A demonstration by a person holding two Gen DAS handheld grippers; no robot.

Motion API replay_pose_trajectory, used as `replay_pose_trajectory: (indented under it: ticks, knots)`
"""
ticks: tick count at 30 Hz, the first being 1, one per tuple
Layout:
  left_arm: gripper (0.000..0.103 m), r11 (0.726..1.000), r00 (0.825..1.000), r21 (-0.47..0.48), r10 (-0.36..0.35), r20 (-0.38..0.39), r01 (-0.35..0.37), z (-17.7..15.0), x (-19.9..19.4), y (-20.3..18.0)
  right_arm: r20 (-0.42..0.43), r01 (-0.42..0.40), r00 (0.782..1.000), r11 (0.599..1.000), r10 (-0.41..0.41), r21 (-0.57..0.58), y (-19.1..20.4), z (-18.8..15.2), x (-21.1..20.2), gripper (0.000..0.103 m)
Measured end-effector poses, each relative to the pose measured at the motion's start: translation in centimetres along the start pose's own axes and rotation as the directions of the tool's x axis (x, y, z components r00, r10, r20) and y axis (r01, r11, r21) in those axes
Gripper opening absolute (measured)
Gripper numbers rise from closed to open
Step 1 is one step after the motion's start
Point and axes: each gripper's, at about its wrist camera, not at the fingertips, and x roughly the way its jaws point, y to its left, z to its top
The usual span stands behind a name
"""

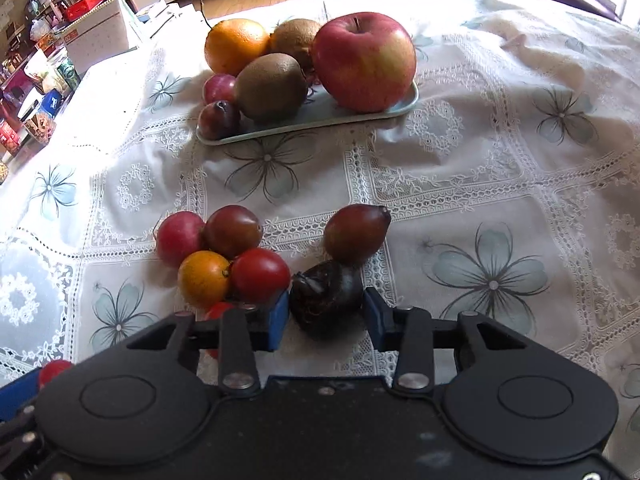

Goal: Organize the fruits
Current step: 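Grasp a second dark plum with the right tool while the left tool carries the red plum to the tray, then lower both held fruits into the tray and open both tools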

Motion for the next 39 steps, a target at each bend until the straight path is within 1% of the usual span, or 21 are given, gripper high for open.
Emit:
replay_pose_trajectory:
  ticks: [1, 4, 6, 9, 11, 14, 18, 24, 28, 31, 35, 39]
  knots:
    - [0.045, 1.000, 1.000, -0.002, -0.006, 0.003, 0.006, -0.2, -0.3, 0.0, 0.007, 0.003, 1.000, 1.000, -0.003, -0.004, 0.0, -0.1, -0.2, 0.038]
    - [0.045, 1.000, 1.000, 0.004, -0.007, 0.024, 0.007, -1.0, -1.5, 0.0, 0.031, 0.003, 1.000, 1.000, -0.003, 0.020, -0.6, -0.1, -1.8, 0.038]
    - [0.045, 1.000, 0.999, 0.002, -0.006, 0.040, 0.006, -1.6, -2.4, -0.1, 0.073, -0.001, 0.997, 0.999, -0.002, 0.033, -1.4, -0.3, -3.9, 0.038]
    - [0.045, 1.000, 0.999, 0.000, -0.015, 0.039, 0.015, -2.6, -3.1, -0.3, 0.136, 0.016, 0.991, 0.999, -0.021, 0.035, -2.4, -1.3, -7.5, 0.038]
    - [0.045, 1.000, 0.999, 0.008, -0.022, 0.023, 0.021, -3.3, -3.3, -0.6, 0.163, 0.009, 0.987, 0.999, -0.013, 0.030, -3.1, -2.2, -9.8, 0.038]
    - [0.045, 0.999, 1.000, 0.023, -0.025, -0.002, 0.026, -4.5, -3.4, -1.3, 0.186, -0.025, 0.982, 0.999, 0.019, 0.028, -4.4, -4.3, -12.9, 0.038]
    - [0.045, 0.999, 0.999, 0.043, -0.018, -0.026, 0.020, -6.3, -3.3, -2.1, 0.172, -0.051, 0.984, 0.999, 0.048, 0.014, -6.0, -7.5, -15.4, 0.038]
    - [0.045, 0.998, 0.998, 0.058, -0.019, -0.063, 0.022, -8.5, -3.2, -2.8, 0.128, -0.052, 0.990, 0.999, 0.050, 0.006, -8.3, -12.2, -16.3, 0.038]
    - [0.045, 0.998, 0.998, 0.066, 0.002, -0.064, 0.002, -9.3, -3.3, -2.7, 0.111, -0.052, 0.993, 0.999, 0.050, 0.014, -8.9, -14.4, -16.1, 0.038]
    - [0.045, 0.997, 0.998, 0.075, 0.018, -0.053, -0.014, -9.6, -3.3, -2.7, 0.077, -0.061, 0.995, 0.998, 0.060, 0.012, -8.9, -14.8, -15.3, 0.038]
    - [0.045, 0.997, 0.998, 0.073, 0.021, -0.053, -0.017, -9.6, -3.3, -2.7, 0.076, -0.037, 0.996, 0.999, 0.036, 0.003, -8.4, -15.0, -14.7, 0.038]
    - [0.045, 0.996, 0.999, 0.085, 0.029, -0.044, -0.025, -9.8, -3.3, -2.8, 0.057, -0.040, 0.998, 0.999, 0.039, 0.006, -8.3, -15.0, -14.3, 0.038]
